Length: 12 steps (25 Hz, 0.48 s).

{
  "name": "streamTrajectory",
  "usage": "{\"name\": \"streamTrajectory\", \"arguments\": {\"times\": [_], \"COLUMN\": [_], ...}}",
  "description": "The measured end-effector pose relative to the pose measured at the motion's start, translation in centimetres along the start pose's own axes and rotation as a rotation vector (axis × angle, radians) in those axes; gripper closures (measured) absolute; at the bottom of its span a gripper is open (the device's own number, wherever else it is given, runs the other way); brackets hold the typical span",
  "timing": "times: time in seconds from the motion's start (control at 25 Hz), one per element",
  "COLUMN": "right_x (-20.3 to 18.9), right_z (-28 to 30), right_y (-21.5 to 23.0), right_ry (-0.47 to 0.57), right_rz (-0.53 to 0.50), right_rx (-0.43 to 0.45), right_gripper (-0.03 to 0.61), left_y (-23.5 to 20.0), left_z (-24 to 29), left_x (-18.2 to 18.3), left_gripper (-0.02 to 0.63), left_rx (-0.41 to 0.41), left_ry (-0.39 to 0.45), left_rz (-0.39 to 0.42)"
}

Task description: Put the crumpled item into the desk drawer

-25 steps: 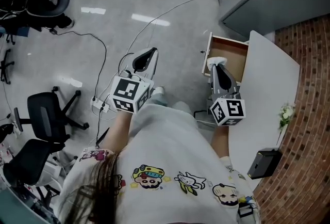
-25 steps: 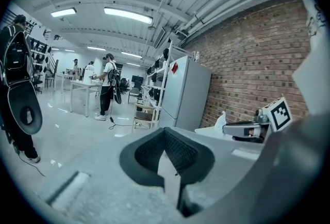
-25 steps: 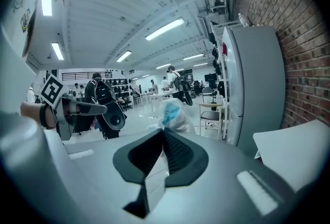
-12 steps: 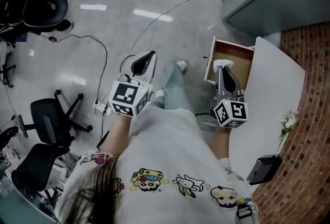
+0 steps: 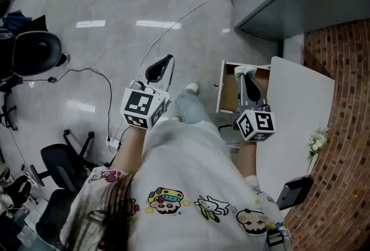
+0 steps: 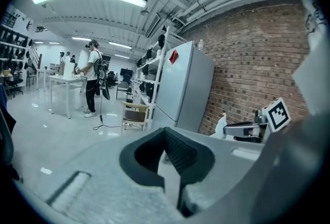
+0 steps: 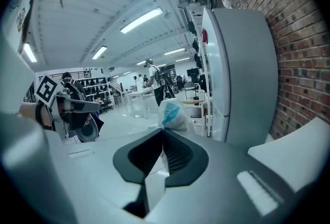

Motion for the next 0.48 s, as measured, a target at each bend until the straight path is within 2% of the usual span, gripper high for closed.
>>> {"name": "streamTrajectory", "arguments": {"times": [0.28,0.48], "right_x": [1.0,0.9], "right_z": [2.5,1.1], "right_y": [4.1,6.0], "right_ry": [0.02,0.036], "right_rz": [0.009,0.035], "right_rx": [-0.097,-0.22], "right_gripper": [0.563,0.563], "left_y": [-0.1,1.9], "left_z": [8.2,12.5], "left_x": [1.4,2.4], "left_gripper": [0.615,0.615], "left_rx": [-0.11,-0.246], "left_ry": [0.005,0.0], "left_rz": [0.019,0.04]}}
Point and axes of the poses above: the fingertips, and each gripper's own axes: z forward along the fingers, y to its right, x out of its top, the point moved 4 cm from there along -z, backward along the fingers, and after that the axes turned 12 degrees about y, right-handed, at the moved point
